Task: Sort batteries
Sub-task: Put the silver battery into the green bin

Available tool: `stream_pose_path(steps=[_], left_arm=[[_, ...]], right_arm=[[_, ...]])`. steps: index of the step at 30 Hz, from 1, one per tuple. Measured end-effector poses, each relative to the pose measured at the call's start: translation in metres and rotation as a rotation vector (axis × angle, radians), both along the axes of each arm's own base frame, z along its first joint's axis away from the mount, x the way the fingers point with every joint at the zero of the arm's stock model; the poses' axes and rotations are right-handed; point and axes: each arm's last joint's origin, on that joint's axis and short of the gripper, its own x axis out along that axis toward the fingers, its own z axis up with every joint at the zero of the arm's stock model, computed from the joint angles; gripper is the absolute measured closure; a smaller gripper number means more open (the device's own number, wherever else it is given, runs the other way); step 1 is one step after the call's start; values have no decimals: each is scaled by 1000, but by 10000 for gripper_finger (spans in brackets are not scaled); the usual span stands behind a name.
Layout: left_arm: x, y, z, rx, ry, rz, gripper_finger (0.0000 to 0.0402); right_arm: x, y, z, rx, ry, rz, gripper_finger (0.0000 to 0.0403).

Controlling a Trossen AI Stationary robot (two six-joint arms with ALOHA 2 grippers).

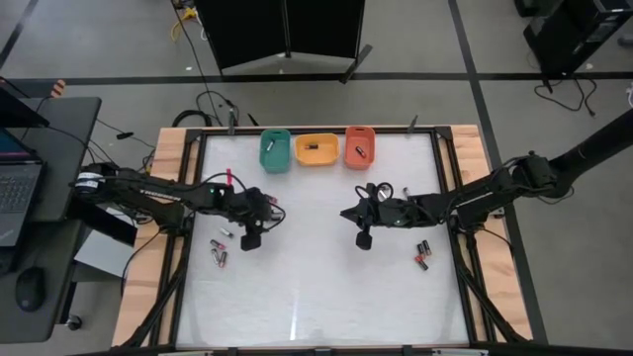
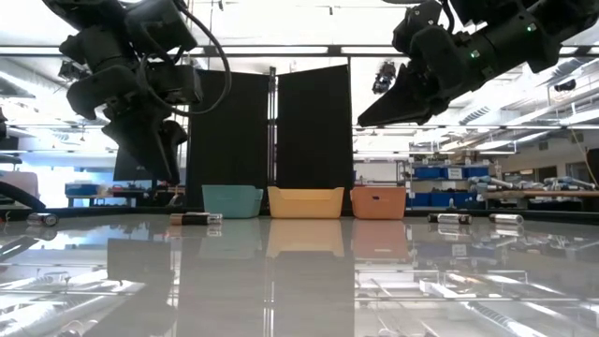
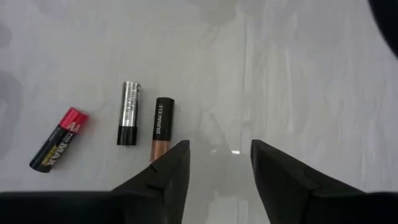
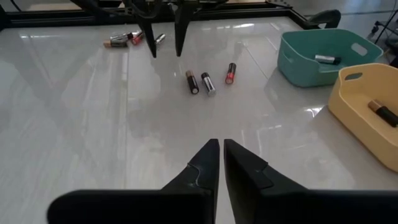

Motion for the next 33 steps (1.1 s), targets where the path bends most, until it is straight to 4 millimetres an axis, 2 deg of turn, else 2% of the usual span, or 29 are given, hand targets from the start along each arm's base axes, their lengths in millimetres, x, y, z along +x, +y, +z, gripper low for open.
stream_pose_path(steps=[23, 33], left_arm=[[2, 0, -1, -5, 1, 14, 224], [12, 2, -19, 56, 54, 23, 224]], right_arm=[[0, 0, 0, -24, 6, 10, 373], [0, 0, 0, -30, 3, 13, 374]])
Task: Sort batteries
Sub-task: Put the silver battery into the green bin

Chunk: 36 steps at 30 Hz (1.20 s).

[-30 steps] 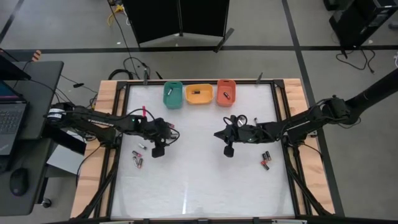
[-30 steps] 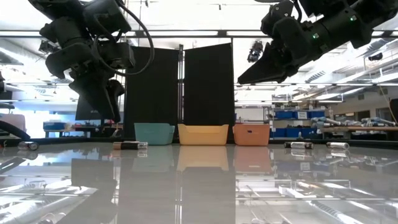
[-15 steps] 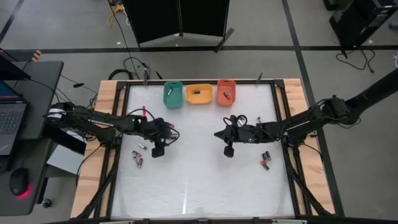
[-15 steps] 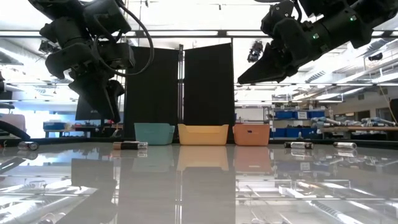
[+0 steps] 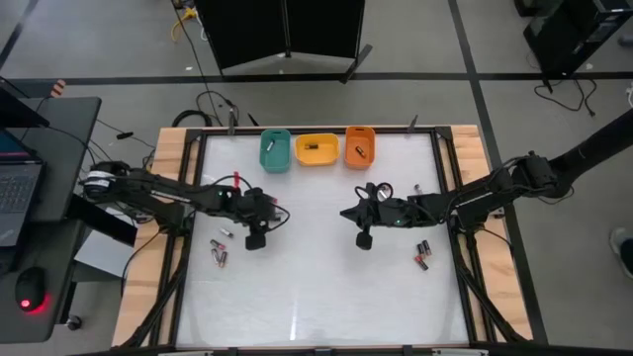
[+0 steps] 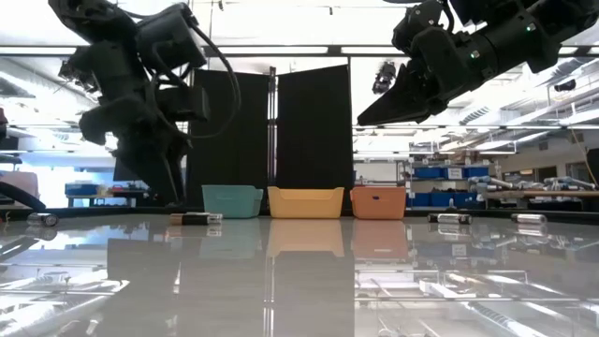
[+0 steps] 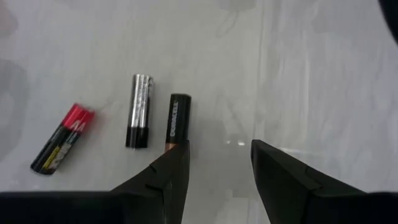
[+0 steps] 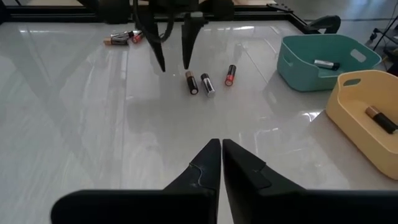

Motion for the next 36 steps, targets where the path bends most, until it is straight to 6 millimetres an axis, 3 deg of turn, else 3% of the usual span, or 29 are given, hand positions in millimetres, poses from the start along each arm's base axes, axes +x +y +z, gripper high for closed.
stream_pose_path(steps=[9, 21, 29, 36], left_arm=[[-1, -2, -8, -11, 63, -23, 224], [-14, -15, 27, -23, 219, -85, 224], [-36, -24, 33, -49, 470, -103, 224], [-41, -34, 33, -99, 517, -145, 224]], right_arm=[[0, 0, 0, -9, 0, 4, 378], [0, 0, 0, -9, 0, 2, 378], [0, -1, 0, -6, 1, 1, 375], [0, -1, 0, -6, 0, 1, 377]])
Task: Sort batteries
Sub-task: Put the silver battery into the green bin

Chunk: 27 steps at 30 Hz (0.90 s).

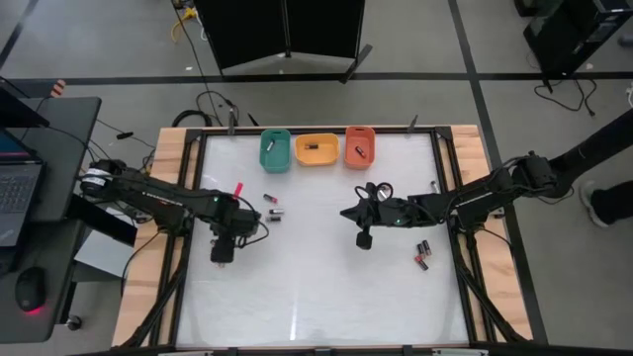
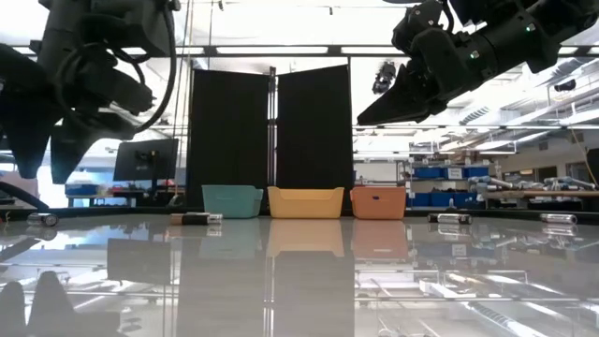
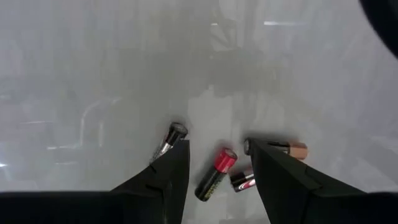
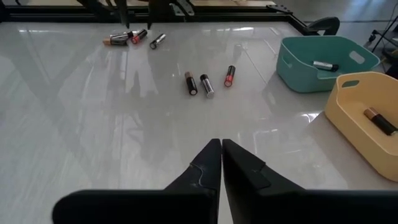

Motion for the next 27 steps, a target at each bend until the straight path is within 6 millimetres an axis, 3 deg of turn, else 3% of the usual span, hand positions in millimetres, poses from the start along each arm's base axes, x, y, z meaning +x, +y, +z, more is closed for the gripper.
stream_pose_path(steps=[4, 12, 19, 27], left_arm=[[1, 1, -3, 55, -15, -4, 224], [-10, 3, -28, 66, 38, 19, 224], [-4, 2, -30, 61, -19, 48, 231], [1, 5, -45, 91, 67, 70, 254]], right_arm=[[0, 0, 0, -1, 0, 1, 377], [0, 0, 0, -3, 1, 1, 373], [0, 0, 0, -6, 1, 4, 375], [0, 1, 0, -13, 1, 8, 371]])
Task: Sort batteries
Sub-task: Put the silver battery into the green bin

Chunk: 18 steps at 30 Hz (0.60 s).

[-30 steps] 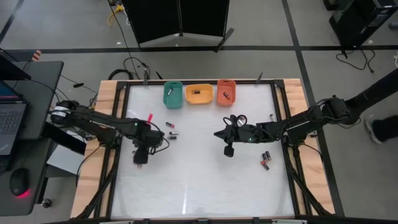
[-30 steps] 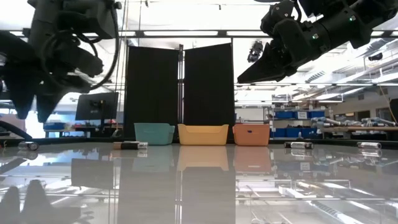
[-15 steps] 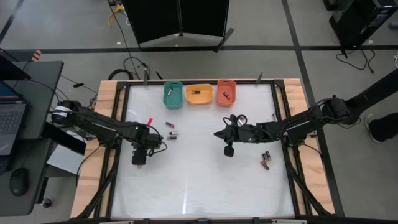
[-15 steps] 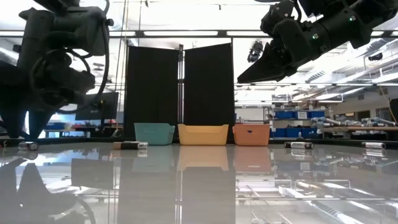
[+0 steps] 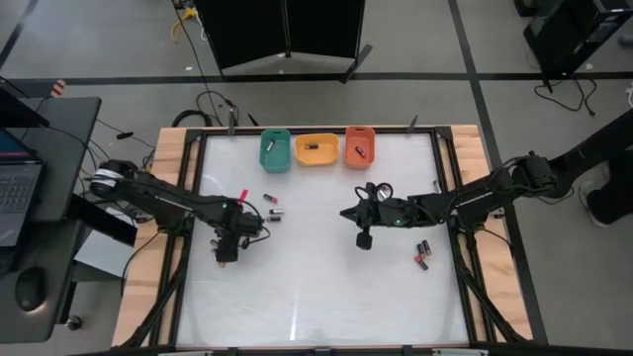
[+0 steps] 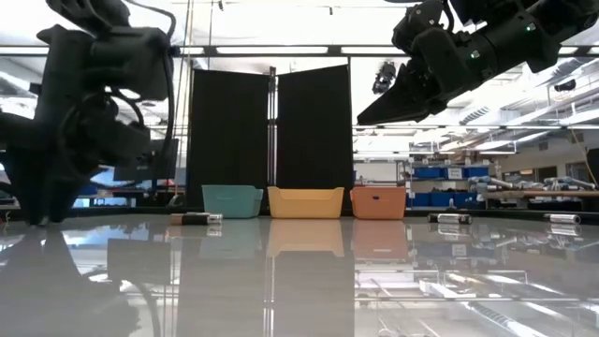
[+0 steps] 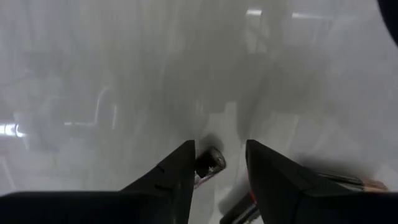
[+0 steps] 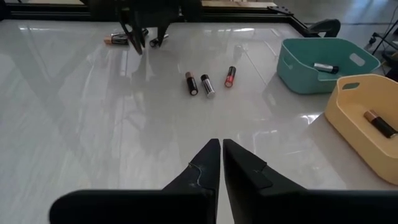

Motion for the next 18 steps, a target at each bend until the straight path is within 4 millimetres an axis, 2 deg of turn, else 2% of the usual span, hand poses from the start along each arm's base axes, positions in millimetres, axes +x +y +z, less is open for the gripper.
stream_pose_path(steps=[7, 14, 18], left_arm=[[4, 3, -8, 2, 52, 5, 255], [11, 4, 5, 49, 49, -48, 256], [9, 4, 8, 52, 87, -108, 256]], right_arm=[[0, 0, 0, -3, 1, 2, 374], [0, 0, 0, -4, 2, 3, 371], [0, 0, 0, -4, 2, 3, 373]])
